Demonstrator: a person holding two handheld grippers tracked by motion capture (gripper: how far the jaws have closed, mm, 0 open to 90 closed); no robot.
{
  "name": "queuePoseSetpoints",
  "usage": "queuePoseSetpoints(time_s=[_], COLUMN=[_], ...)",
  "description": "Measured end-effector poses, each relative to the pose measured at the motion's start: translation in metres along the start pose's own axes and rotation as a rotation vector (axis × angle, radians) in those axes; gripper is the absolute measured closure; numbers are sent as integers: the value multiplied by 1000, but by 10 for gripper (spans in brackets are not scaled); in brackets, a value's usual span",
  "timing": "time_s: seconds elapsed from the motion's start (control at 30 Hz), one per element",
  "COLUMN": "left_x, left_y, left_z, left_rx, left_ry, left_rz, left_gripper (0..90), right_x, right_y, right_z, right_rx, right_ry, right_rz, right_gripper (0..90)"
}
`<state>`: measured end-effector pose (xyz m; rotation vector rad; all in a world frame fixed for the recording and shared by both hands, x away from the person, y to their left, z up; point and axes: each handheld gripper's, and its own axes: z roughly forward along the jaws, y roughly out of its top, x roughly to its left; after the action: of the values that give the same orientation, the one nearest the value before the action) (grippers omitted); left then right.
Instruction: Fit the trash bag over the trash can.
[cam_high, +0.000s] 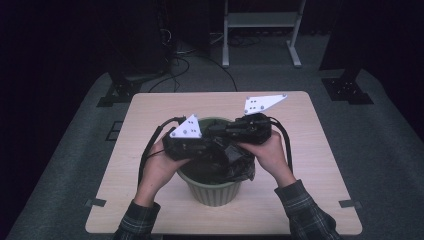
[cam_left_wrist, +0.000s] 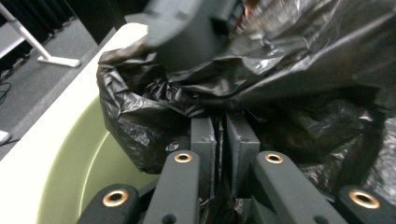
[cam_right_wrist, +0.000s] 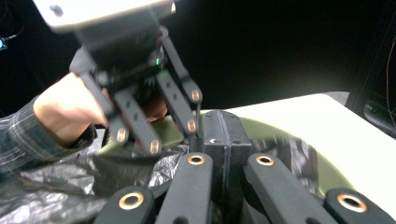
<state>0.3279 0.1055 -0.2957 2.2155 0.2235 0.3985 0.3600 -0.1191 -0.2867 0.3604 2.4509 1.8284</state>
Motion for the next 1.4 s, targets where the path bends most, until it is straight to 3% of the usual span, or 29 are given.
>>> queuePoseSetpoints(time_s=[0.07,0.1,0.2,0.3,0.43,0.6,0.7,0.83,0.9,1.0,1.2,1.4], left_x=[-1,-1,2,5,8,7,6,4,4,6,13,14], left_y=[0,0,-2,1,9,19,23,24,21,14,0,-3], left_z=[0,-2,-13,-26,-32,-15,-7,-3,-5,-12,-29,-37], left_rx=[3,-6,-54,-104,-127,-111,-112,-101,-96,-115,-173,-209], left_ry=[20,19,12,5,-1,-40,-64,-79,-65,-41,-21,-32], left_rz=[10,3,-29,-50,-48,-39,-29,-2,6,-4,-41,-54], left_gripper=[754,671,507,427,416,397,414,740,844,856,819,820], right_x=[1,2,1,0,1,6,9,12,13,12,10,4], right_y=[2,3,2,-1,-3,1,4,5,4,1,-14,-27], right_z=[1,0,-3,-8,-13,-17,-18,-20,-24,-37,-61,-57], right_rx=[-2,-3,3,1,-21,-53,-56,-75,-101,-124,-89,-34], right_ry=[-4,-6,-15,-27,-17,5,19,33,24,-3,-59,-71], right_rz=[-13,-15,-19,-18,-18,-32,-40,-43,-44,-35,-18,15], right_gripper=[900,900,900,900,900,900,900,900,814,768,744,652])
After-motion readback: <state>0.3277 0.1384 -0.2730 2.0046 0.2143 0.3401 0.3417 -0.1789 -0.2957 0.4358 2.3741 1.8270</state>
